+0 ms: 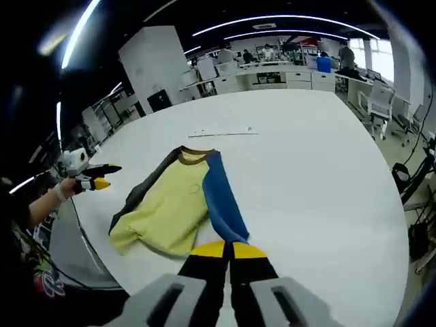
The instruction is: Fold the garment on the visible template until the final outline fits inside the template.
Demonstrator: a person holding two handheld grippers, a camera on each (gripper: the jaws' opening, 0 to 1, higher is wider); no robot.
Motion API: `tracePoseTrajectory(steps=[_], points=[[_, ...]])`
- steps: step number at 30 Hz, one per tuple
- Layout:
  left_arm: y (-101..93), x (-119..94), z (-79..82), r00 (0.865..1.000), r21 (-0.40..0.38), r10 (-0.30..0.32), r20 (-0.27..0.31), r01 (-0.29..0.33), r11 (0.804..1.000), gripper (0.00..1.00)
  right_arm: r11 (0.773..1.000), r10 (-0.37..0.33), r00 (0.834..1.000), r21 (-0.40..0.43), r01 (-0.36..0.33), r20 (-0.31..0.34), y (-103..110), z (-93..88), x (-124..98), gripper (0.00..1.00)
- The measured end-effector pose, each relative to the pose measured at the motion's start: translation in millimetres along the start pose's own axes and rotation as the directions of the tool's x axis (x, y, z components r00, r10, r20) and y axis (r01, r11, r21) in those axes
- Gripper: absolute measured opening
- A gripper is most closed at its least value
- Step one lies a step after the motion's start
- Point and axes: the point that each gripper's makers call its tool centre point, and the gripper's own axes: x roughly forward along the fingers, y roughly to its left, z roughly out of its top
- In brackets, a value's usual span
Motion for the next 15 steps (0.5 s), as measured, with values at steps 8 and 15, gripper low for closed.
tracePoseTrajectory(steps=[8, 15], points=[[10.4, -1.9, -1.2, 1.000, -0.027, 0.018, 0.009, -0.018, 0.999, 0.59, 0.998, -0.043, 0.998, -0.050, 0.040, -0.044, -41.6, 34.7, 13.3, 0.00], [17.4, -3.4, -3.7, 0.999, -0.058, 0.036, 0.010, -0.036, 0.998, 0.58, 0.995, -0.098, 0.993, -0.006, 0.097, -0.072, -85.8, 52.1, 32.6, 0.00]])
